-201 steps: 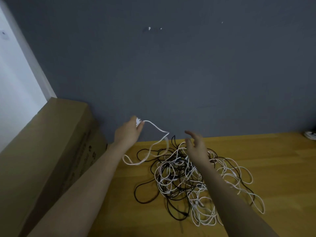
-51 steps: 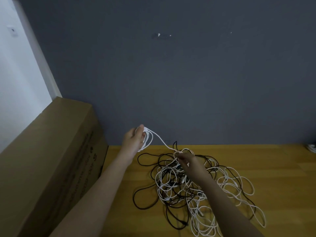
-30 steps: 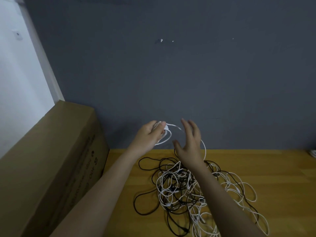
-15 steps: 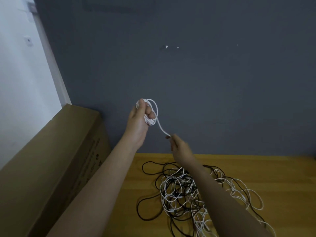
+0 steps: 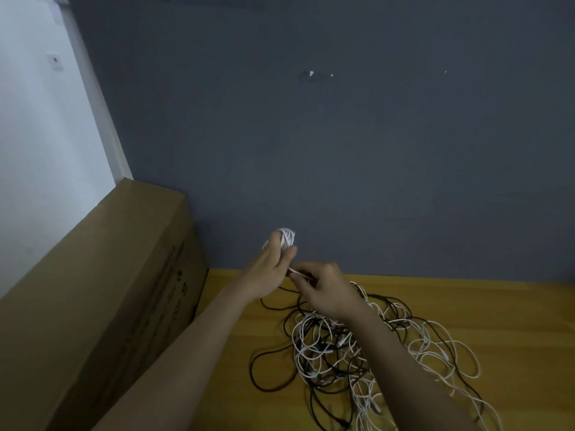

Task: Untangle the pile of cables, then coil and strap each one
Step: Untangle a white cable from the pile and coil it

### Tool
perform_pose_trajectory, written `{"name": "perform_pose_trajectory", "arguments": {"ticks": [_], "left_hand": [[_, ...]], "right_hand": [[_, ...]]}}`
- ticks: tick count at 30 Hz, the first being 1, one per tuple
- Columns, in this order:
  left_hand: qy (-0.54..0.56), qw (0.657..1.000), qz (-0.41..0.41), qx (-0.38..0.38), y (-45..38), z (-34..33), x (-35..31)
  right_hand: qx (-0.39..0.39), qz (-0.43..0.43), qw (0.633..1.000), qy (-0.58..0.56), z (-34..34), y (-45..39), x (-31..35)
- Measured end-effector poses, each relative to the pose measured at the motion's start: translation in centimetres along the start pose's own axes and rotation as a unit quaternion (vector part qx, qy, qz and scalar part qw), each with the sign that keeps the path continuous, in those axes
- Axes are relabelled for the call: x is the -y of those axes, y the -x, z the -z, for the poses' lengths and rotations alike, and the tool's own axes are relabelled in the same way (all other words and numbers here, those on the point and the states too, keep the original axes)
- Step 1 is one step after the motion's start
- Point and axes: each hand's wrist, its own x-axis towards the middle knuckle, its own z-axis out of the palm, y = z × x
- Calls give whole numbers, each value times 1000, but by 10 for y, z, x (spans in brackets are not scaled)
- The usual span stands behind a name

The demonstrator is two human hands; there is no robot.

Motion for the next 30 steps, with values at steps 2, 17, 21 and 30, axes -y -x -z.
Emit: {"name": "perform_pose_trajectory", "arguments": {"ticks": [2, 17, 21, 30], "left_hand": [[0, 1000, 10, 15, 3, -2, -2], [346, 936, 68, 18, 11, 6, -18], [303, 950, 76, 20, 8, 6, -20], [334, 938, 80, 46, 11, 11, -30]], "right_hand": [[-2, -16, 1000, -25, 5, 0, -5], [-118, -174, 972, -108, -5, 28, -33], [-223, -107, 964, -93, 5, 9, -14], [-178, -159, 942, -237, 8, -19, -46]]}}
